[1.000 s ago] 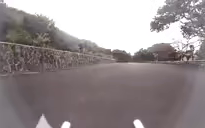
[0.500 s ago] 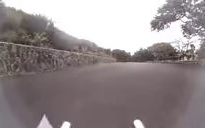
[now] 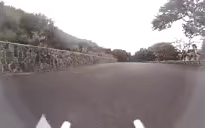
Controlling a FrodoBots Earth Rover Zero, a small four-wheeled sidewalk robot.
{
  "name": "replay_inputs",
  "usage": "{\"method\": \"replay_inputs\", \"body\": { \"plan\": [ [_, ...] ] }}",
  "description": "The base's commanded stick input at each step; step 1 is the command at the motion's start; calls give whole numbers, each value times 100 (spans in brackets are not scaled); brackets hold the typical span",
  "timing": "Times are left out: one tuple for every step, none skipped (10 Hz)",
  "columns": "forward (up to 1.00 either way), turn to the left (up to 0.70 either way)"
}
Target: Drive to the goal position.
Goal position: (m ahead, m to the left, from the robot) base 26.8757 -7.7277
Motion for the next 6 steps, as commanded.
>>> {"method": "replay_inputs", "body": {
  "plan": [
    [50,0],
    [50,0],
    [50,0],
    [50,0],
    [50,0],
    [50,0]
  ]
}}
